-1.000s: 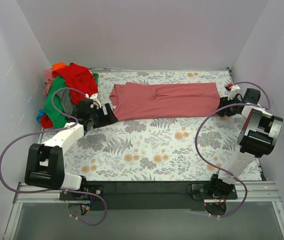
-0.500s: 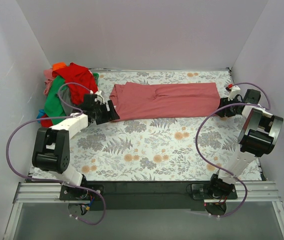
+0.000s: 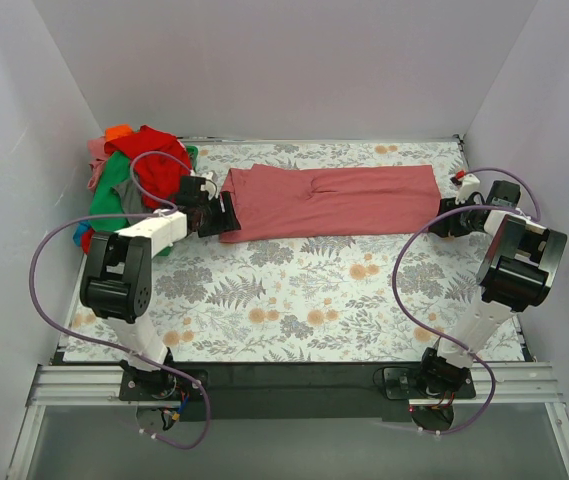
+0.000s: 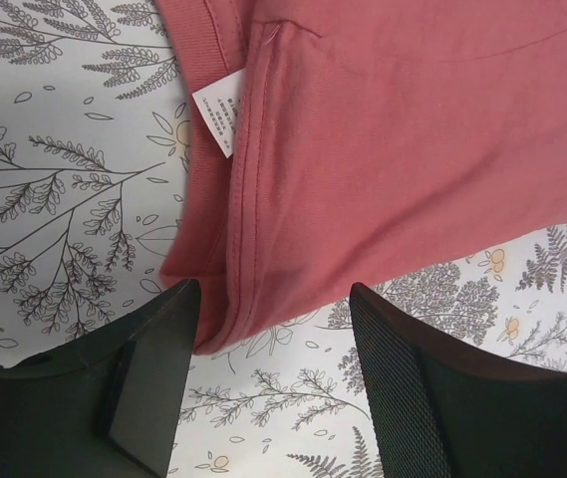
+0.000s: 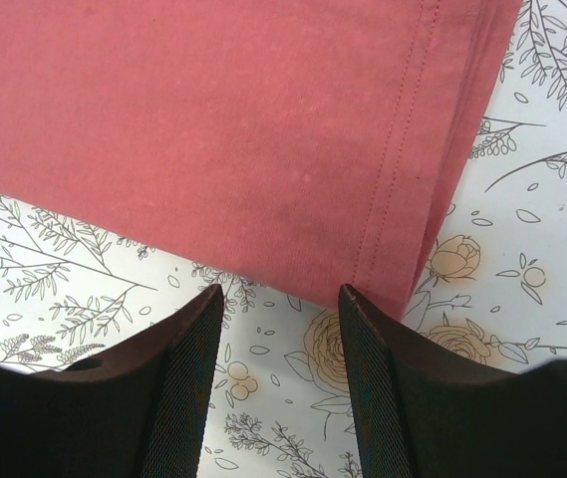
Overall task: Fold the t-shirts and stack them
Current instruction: Fold the tshirt
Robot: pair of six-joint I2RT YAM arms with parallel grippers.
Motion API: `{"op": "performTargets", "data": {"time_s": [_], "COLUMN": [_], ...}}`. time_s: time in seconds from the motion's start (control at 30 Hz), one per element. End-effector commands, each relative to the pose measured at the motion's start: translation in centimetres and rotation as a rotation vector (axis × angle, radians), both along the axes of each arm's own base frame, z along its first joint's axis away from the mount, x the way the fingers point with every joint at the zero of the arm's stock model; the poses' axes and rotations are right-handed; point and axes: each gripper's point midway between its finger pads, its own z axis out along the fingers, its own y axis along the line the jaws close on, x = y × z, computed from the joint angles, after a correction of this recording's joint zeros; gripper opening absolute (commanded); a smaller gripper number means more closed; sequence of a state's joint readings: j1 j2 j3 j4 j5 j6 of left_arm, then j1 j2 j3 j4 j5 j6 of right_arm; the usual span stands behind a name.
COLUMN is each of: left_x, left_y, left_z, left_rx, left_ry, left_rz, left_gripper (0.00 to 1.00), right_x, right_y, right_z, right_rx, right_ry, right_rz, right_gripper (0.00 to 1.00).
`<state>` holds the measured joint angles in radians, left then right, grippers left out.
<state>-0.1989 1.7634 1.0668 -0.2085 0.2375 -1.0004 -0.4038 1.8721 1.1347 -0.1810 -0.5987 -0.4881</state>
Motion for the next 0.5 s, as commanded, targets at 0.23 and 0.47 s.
{"op": "performTargets", "data": {"time_s": [0.23, 0.47], "left_x": [1.35, 1.26], "left_y": [-0.13, -0.22], "left_z": [0.3, 0.18], "left_rx": [0.039, 0.037], "left_ry": [-0.019, -0.015], "left_rz": [-0.019, -0.028], "left_gripper": [0.47, 0.19], "right_x": [0.34, 0.56], "right_y": [-0.08, -0.33], "right_z": [0.33, 0.86], "right_rx": [0.019, 0.018], "right_ry": [0.0, -0.004], "right_rz": [0.003, -0.004], "right_gripper": [0.57, 0.57]}}
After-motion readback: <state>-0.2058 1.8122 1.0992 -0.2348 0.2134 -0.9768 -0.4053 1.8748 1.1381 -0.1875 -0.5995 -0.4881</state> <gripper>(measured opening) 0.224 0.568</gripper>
